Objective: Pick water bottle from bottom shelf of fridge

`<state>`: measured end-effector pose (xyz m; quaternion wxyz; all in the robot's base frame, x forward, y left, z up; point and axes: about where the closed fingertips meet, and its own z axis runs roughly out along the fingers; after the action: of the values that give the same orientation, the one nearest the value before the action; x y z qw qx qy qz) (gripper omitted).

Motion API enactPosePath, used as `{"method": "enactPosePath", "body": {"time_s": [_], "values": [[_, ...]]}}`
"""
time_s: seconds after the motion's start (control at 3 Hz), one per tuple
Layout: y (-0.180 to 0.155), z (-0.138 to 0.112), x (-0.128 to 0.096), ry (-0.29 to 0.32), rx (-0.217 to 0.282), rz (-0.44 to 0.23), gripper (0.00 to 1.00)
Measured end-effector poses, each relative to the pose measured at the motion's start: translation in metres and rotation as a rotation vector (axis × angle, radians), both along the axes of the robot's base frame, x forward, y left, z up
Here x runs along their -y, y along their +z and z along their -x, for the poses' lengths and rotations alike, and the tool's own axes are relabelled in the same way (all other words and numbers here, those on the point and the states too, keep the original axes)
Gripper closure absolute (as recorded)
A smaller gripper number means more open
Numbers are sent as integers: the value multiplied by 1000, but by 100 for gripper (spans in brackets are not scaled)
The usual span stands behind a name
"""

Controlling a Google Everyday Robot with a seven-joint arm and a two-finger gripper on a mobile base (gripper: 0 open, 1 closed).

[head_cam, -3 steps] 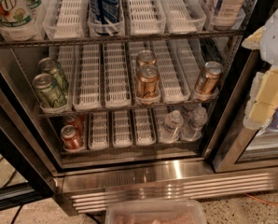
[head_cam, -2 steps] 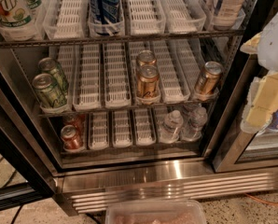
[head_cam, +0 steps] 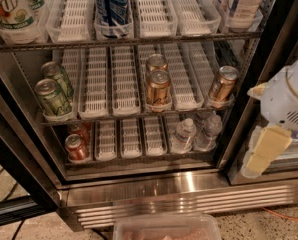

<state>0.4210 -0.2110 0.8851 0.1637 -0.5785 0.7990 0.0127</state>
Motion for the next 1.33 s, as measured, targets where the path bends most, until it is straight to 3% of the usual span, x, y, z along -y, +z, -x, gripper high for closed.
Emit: {"method": "enactPosePath", "body": {"time_s": [0.33, 0.67, 1.0, 1.33], "values": [[-43, 8, -11, 23, 18, -41, 0], [-116, 15, -43, 75, 42, -96, 0], [-118, 16, -44, 70, 47, -106, 0], [-149, 26, -48, 20, 55, -181, 0]]}}
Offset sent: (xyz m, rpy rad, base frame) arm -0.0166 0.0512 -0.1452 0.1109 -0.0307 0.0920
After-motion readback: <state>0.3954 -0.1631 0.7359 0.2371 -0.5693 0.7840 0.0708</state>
